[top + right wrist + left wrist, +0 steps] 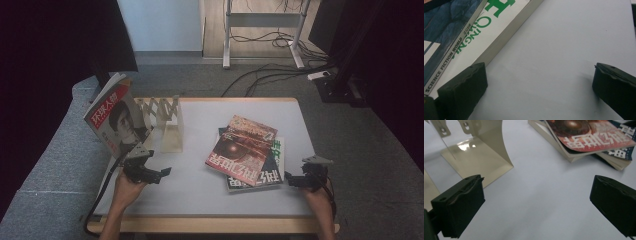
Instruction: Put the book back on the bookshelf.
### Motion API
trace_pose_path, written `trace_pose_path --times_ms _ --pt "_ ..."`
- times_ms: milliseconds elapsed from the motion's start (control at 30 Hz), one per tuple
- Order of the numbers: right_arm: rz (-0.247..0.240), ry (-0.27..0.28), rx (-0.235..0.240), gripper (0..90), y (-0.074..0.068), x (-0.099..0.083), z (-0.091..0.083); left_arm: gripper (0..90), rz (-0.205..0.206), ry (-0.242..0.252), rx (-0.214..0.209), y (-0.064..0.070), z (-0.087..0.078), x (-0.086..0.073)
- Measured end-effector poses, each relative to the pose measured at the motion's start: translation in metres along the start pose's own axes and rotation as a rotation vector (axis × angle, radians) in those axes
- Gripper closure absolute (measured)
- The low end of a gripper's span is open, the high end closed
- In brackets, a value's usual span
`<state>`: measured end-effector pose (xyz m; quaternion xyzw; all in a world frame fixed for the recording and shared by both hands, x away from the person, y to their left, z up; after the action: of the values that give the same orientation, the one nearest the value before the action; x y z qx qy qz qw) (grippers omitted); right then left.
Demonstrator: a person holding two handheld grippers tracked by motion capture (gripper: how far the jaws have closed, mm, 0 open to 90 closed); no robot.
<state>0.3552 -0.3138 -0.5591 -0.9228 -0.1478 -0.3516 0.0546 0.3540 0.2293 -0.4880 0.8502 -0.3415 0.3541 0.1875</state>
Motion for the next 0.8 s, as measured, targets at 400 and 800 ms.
trace_pose_path --times_ms 400,800 --pt "0.001 -0.001 0.000 0.0 0.000 0.000 0.000 0.0 0.020 -0.086 0.002 0.006 0.032 -0.019" --pt "0.003 -0.003 0.002 0.0 0.000 0.000 0.000 0.0 0.038 -0.169 -0.001 0.012 0.058 -0.032"
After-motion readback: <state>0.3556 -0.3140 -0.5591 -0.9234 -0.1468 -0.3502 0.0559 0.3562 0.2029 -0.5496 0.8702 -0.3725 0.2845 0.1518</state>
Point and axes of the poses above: each handheld gripper's, and its own axes: z roughly forward along the jaws, x roughly out of its top, y roughly to its right, the point moved 3 cm from there along z, roughly forward along the jaws, and after that the axes turned 5 degrees about -y, right-handed, at the moved point
